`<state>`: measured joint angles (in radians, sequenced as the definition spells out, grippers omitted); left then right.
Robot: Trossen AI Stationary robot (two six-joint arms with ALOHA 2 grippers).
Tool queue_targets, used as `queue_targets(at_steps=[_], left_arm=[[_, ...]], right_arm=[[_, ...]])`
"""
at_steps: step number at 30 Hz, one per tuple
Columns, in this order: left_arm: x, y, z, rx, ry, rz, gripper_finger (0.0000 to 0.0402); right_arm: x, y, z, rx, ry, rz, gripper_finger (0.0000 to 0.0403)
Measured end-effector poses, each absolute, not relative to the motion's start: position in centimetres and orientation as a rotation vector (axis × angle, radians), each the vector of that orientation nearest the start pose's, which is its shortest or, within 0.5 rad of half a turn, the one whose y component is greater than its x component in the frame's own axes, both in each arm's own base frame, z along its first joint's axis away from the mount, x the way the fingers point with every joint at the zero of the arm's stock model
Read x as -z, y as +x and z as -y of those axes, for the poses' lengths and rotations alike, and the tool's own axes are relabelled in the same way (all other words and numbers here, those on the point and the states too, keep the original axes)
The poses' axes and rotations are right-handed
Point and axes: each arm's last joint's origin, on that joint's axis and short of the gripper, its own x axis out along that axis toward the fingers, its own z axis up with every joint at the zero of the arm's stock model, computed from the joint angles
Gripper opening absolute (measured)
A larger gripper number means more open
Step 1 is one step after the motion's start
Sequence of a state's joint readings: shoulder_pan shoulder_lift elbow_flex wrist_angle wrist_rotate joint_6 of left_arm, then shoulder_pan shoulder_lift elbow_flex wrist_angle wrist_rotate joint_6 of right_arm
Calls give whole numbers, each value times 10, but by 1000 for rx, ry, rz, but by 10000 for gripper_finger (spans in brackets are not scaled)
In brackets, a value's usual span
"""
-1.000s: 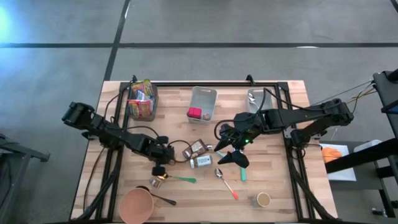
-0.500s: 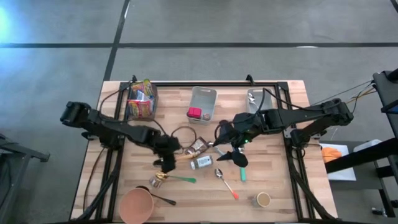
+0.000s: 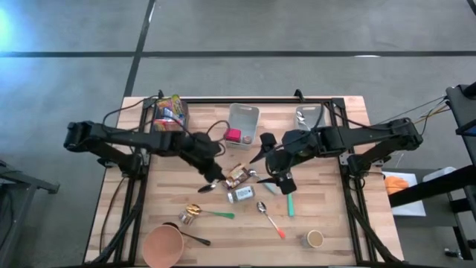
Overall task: Pick & Place Food Item
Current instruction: Put the yellow spoon into the right gray bin
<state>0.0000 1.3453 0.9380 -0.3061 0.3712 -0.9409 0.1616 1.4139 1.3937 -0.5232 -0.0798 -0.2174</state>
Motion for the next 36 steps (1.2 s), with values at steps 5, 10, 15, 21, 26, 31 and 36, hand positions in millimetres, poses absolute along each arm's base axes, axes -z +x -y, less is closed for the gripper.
queue_targets(at_steps=[5, 10, 15, 21, 26, 31, 36], left_arm=[[-270, 287, 2, 39, -1068, -758, 25], [-280, 289, -3, 67, -1088, -736, 25], [-287, 292, -6, 79, -1115, -711, 25], [-286, 296, -5, 128, -1147, -723, 25], [-286, 296, -5, 143, -1145, -728, 25], [-286, 295, -5, 150, -1143, -731, 25], [-287, 296, -4, 164, -1141, -729, 25]], right_arm=[[-371, 304, -49, -226, -340, -591, 302], [-370, 319, -51, -238, -418, -698, 302], [-372, 344, -53, -195, -453, -756, 302], [-370, 363, -54, -189, -524, -916, 301], [-362, 376, -57, -222, -549, -1016, 301], [-363, 383, -60, -232, -571, -996, 301], [-362, 384, -60, -238, -585, -993, 301]])
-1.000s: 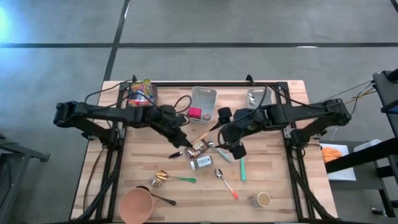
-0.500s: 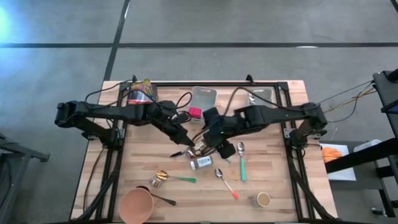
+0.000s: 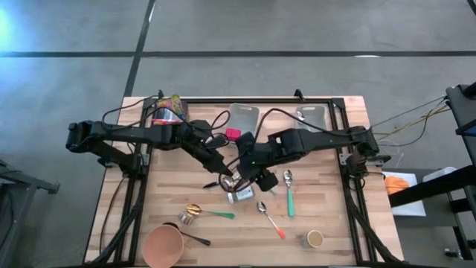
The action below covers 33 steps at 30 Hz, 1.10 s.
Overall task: Pick & Place Food Item
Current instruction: Put the yellow spoon into the right gray bin
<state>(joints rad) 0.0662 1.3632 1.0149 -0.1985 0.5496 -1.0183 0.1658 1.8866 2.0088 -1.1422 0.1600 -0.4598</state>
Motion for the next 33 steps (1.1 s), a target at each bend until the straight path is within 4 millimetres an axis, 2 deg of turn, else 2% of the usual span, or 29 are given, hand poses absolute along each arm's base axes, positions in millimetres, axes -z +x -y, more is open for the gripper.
queue_targets(at_steps=[6, 9, 24, 30, 33], left_arm=[[-289, 297, -4, 193, -1138, -713, 25], [-289, 297, -4, 193, -1138, -714, 25], [-290, 298, -4, 201, -1138, -699, 25], [-290, 298, -5, 189, -1136, -692, 28], [-290, 298, -5, 183, -1133, -686, 58]], right_arm=[[-355, 386, -60, -247, -599, -997, 299], [-354, 386, -60, -247, -599, -998, 278], [-356, 386, -60, -249, -598, -993, 31], [-355, 385, -60, -251, -595, -996, 25], [-355, 385, -60, -240, -570, -1001, 25]])
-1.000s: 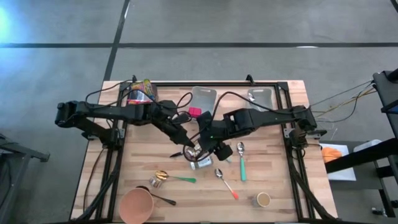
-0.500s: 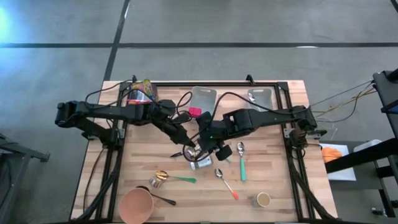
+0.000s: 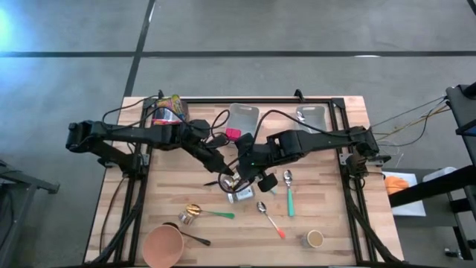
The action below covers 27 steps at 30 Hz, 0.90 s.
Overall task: Pick & Place Food Item
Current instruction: Put the yellow spoon into the right gray bin
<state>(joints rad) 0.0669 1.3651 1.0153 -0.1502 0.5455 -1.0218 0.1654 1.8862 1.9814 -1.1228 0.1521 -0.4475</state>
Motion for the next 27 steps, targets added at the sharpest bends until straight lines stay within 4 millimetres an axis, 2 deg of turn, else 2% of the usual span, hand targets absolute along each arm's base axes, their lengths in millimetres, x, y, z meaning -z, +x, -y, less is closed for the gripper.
queue_targets(at_steps=[8, 14, 18, 22, 27], left_arm=[[-301, 303, -7, 237, -1101, -567, 172], [-313, 300, -16, 255, -1073, -474, 233], [-332, 284, -19, 273, -967, -377, 249], [-358, 260, -18, 268, -859, -245, 251], [-382, 232, -16, 267, -760, -123, 252]], right_arm=[[-354, 385, -62, -274, -450, -1002, 25], [-357, 378, -60, -235, -327, -1036, 25], [-365, 371, -48, -137, -188, -1047, 25], [-375, 359, -29, -37, -66, -1036, 24], [-380, 332, 4, 110, 93, -1003, 24]])
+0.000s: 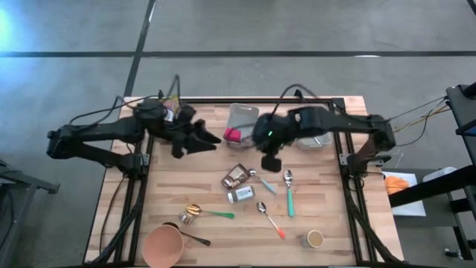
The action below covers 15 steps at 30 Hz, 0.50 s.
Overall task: Pick & Place Food Item
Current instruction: Put the yellow spoon into the right gray bin
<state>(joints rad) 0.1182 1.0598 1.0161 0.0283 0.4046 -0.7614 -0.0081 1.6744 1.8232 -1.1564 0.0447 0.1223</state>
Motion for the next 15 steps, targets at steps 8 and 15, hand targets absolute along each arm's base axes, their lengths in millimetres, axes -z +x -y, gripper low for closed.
queue_targets(at_steps=[8, 15], left_arm=[[-385, 224, -14, 250, -752, -104, 252], [-385, 223, -11, 194, -753, -84, 252]], right_arm=[[-367, 268, 57, 329, 383, -824, 24], [-341, 208, 90, 658, 587, -679, 24]])
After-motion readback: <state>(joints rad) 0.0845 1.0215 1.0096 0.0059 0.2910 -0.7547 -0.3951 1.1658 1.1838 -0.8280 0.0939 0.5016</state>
